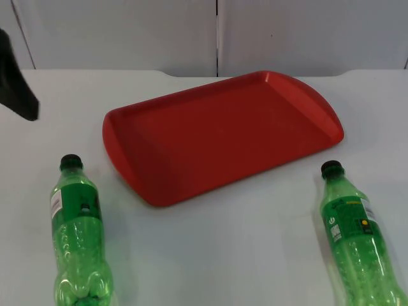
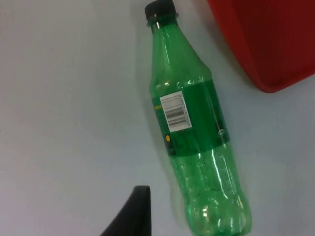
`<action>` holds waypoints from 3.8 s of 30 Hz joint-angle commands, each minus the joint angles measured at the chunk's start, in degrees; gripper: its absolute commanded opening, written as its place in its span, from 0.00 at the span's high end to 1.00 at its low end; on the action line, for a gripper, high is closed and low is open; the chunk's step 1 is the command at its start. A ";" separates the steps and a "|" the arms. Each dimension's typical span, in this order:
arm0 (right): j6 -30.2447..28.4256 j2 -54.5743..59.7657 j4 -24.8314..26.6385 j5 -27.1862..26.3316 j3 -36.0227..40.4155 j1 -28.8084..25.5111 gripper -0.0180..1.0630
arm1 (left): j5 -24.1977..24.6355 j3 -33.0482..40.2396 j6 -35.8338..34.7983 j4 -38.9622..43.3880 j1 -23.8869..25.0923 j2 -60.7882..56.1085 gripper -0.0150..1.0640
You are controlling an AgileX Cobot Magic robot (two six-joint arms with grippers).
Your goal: Place the bottle upright on the tray.
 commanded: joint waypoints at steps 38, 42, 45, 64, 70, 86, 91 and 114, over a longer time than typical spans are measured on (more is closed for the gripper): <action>-0.15 -0.24 0.01 -0.14 0.08 -0.15 0.01 | -13.09 -9.27 -32.11 20.23 -11.56 35.90 0.01; -0.15 -0.24 0.01 -0.14 0.08 -0.15 0.01 | -14.64 -9.38 -32.23 20.23 -11.56 37.82 0.01; -0.15 -0.24 0.01 -0.14 0.08 -0.15 0.01 | -16.13 -9.39 -32.23 20.23 -11.56 39.05 0.01; -0.15 -0.24 0.01 -0.14 0.08 -0.15 0.01 | -18.48 -11.29 -28.88 19.64 -11.56 45.07 0.03; -0.15 -0.24 0.01 -0.14 0.08 -0.15 0.01 | -15.72 -13.57 -28.20 19.41 -11.56 45.07 0.23; -0.15 -0.24 0.01 -0.14 0.08 -0.15 0.01 | -15.42 -13.83 -28.20 18.99 -11.56 45.07 0.99; -0.15 -0.24 0.01 -0.14 0.08 -0.15 0.01 | -15.28 -13.83 -26.97 17.97 -11.56 44.68 0.99; -0.15 -0.24 0.01 -0.14 0.08 -0.15 0.01 | -16.59 -13.83 -17.91 16.76 -11.56 28.82 0.99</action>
